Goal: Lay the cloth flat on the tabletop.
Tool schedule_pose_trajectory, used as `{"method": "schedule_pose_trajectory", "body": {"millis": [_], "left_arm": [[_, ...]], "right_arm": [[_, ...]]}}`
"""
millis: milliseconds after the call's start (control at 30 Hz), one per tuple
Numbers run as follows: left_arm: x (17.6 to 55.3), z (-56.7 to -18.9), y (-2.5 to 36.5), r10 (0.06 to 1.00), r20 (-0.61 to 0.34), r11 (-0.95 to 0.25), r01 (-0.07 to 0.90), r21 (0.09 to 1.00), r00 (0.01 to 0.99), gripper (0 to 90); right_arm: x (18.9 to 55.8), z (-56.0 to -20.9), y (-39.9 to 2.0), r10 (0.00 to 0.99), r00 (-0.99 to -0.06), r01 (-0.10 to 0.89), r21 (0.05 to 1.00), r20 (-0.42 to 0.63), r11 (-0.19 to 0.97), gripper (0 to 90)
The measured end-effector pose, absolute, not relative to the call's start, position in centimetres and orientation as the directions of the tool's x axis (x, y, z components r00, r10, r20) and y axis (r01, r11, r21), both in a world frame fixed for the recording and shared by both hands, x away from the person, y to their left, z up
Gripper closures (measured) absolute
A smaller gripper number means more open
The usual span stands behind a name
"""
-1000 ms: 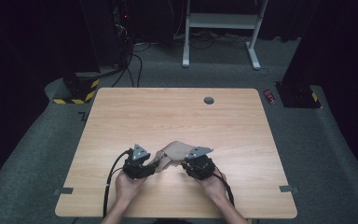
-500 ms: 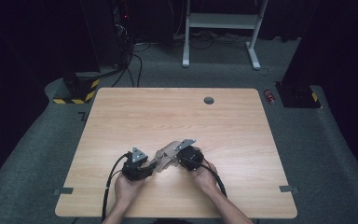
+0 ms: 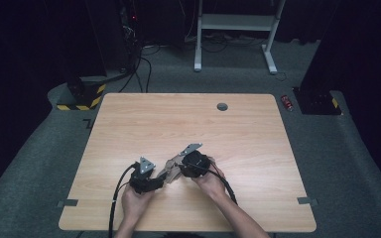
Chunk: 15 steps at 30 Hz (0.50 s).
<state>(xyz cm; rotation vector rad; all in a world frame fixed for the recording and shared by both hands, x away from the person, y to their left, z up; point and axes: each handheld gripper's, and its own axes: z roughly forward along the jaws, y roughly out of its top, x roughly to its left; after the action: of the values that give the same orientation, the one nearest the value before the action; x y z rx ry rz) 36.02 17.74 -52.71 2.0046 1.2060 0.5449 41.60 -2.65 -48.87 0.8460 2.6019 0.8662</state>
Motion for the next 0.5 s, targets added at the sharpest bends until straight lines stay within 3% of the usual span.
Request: {"method": "schedule_pose_trajectory", "body": {"millis": [67,100,233,500], "left_arm": [[36.0,-52.7,17.7,0.880,-0.008,-0.302,0.575,0.760,0.474,37.6],[36.0,-52.7,17.7,0.880,-0.007,-0.305,0.575,0.759,0.475,37.4],[36.0,-52.7,17.7,0.880,-0.007,-0.305,0.575,0.759,0.476,37.1],[36.0,-52.7,17.7,0.879,-0.009,-0.303,0.574,0.761,0.476,36.8]], "right_arm": [[41.9,-49.5,-2.4,0.617,-0.786,0.467,0.610,-0.045,0.640,56.2],[42.0,-49.6,-2.3,0.616,-0.787,0.466,0.610,-0.046,0.641,59.1],[42.1,-49.7,-2.1,0.617,-0.783,0.457,0.600,-0.080,0.657,84.9],[43.1,-47.0,-1.9,0.634,-0.763,0.445,0.613,-0.121,0.653,88.7]]}}
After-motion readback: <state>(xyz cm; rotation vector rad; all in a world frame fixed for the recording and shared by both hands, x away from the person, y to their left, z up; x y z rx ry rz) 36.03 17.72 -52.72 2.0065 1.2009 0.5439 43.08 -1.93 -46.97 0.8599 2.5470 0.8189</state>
